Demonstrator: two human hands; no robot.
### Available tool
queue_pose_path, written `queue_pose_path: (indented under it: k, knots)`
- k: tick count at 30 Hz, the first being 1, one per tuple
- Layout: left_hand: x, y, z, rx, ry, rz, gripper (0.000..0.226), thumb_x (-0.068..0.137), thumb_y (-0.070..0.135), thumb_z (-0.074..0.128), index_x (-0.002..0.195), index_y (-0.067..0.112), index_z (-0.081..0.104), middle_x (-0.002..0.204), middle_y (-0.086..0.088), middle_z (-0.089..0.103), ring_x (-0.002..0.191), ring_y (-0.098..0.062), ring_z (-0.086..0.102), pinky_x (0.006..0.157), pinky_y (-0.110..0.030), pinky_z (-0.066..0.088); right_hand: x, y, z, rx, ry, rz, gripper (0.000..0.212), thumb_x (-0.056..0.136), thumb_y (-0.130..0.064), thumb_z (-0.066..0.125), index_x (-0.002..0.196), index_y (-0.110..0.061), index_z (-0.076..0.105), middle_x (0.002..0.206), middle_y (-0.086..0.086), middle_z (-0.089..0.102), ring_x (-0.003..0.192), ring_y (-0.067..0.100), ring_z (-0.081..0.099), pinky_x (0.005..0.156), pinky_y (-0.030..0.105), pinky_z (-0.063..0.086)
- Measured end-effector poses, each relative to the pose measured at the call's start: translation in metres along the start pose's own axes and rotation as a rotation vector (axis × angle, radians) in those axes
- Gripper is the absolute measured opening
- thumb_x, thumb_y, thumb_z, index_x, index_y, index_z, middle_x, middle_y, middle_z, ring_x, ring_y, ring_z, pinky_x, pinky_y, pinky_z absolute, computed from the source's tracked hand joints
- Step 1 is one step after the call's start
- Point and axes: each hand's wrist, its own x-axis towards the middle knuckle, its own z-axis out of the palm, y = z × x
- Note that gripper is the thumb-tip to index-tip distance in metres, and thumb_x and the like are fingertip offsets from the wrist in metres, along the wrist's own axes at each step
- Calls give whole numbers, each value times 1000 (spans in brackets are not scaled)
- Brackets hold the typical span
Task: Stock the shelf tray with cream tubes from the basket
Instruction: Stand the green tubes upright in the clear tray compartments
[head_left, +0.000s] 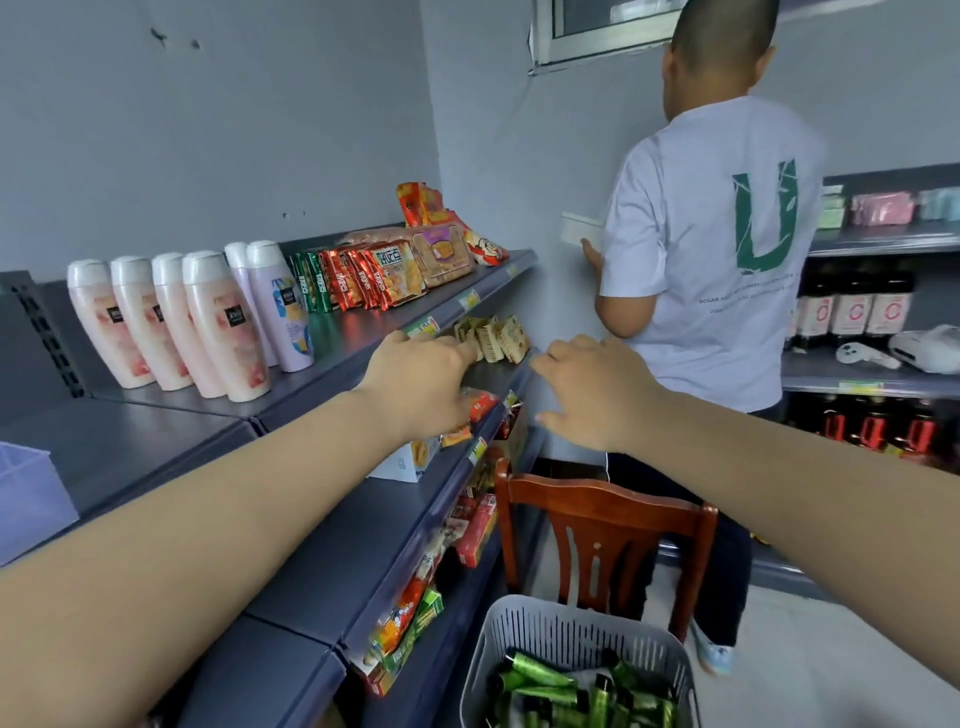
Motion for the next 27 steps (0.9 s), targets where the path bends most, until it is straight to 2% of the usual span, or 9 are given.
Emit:
queue_pose_path:
  k: [7, 13, 22, 27]
  knots:
    - [47, 16, 51, -72, -37, 95, 42, 87, 35, 49, 124, 17, 49, 122, -3, 56, 115, -26, 51, 90, -35, 36, 13, 21, 49, 6, -127, 88, 50, 93, -40, 45, 136, -15, 37, 132, 7, 45, 123, 27, 40, 97, 40, 33]
    - [77, 34, 105, -79, -86, 189, 45, 88, 35, 49, 128, 16, 45, 130, -3, 52, 122, -25, 47, 96, -37, 33, 27, 33, 103, 42, -215, 146, 49, 93, -41, 46, 133, -14, 39, 132, 6, 45, 124, 26, 39, 99, 40, 33]
    - [78, 85, 226, -194, -314, 341, 41, 88, 30, 48, 127, 18, 45, 126, -3, 54, 118, -25, 48, 97, -38, 32, 16, 20, 220, 146, -409, 210, 50, 91, -43, 48, 135, -20, 39, 135, 2, 46, 126, 24, 41, 102, 40, 33]
    - [61, 118, 305, -252, -458, 399, 31, 89, 27, 48, 118, 17, 48, 118, -3, 56, 112, -25, 51, 94, -39, 32, -8, 3, 301, 247, -537, 247, 51, 90, -44, 48, 134, -20, 39, 132, 1, 48, 124, 24, 43, 98, 38, 35]
